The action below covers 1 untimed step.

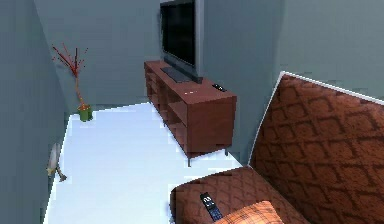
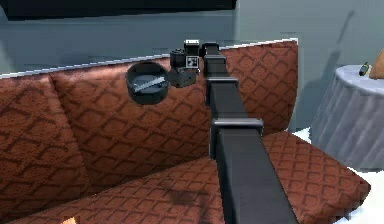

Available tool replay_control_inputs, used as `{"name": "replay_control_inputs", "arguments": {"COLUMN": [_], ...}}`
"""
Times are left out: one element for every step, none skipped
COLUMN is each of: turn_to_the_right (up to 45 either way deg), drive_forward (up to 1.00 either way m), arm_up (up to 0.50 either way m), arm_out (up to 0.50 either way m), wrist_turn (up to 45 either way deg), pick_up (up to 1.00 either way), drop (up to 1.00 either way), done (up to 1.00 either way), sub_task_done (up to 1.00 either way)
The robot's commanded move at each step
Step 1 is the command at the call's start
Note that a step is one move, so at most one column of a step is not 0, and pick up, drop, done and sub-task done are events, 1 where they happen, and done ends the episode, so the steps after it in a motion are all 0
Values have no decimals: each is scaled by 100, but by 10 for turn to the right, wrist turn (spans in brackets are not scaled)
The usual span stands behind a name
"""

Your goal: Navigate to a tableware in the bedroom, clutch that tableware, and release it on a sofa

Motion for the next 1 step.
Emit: {"name": "replay_control_inputs", "arguments": {"turn_to_the_right": [0], "drive_forward": [0], "arm_up": [0], "arm_out": [0], "wrist_turn": [420], "pick_up": [0], "drop": [0], "done": [0], "sub_task_done": [0]}}
